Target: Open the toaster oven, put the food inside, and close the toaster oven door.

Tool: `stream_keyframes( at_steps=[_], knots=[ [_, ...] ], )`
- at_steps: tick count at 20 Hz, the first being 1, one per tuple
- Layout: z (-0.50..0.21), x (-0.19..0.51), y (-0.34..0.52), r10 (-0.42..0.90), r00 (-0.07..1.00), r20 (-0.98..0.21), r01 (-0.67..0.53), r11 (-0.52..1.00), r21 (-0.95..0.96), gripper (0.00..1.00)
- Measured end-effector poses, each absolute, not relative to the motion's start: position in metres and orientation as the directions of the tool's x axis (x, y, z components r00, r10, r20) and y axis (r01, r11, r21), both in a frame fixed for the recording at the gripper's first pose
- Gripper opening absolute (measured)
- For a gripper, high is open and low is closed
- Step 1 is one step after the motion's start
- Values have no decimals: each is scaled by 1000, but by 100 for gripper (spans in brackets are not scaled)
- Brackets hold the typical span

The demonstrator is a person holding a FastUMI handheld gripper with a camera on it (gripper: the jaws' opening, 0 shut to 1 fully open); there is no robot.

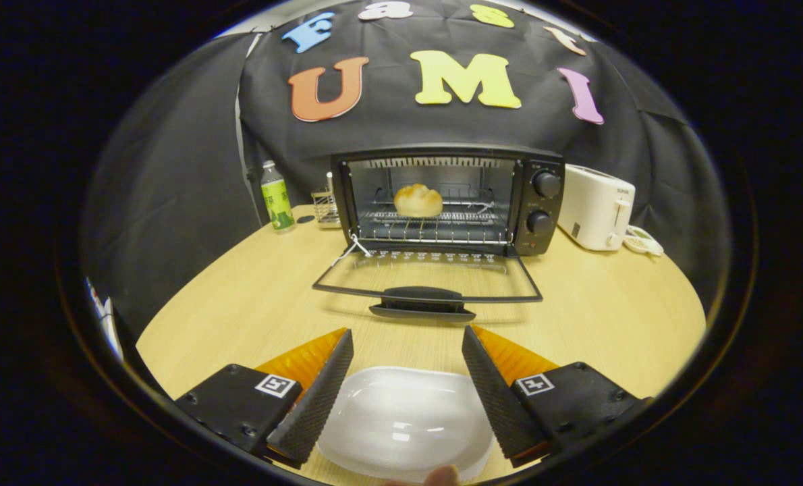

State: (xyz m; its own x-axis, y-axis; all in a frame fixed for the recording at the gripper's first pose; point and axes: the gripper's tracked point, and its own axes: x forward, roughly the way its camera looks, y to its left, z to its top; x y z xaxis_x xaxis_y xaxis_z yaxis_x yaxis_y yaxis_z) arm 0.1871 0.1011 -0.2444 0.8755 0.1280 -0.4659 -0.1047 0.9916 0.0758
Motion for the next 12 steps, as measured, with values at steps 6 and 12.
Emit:
stream_keyframes(
  at_steps=[6, 12],
  knots=[
    [-269, 216, 98, 122, 830, -544, -75, 991, 106, 100],
    [-280, 233, 95, 96, 803, -588, -46, 994, 100, 100]
  ],
)
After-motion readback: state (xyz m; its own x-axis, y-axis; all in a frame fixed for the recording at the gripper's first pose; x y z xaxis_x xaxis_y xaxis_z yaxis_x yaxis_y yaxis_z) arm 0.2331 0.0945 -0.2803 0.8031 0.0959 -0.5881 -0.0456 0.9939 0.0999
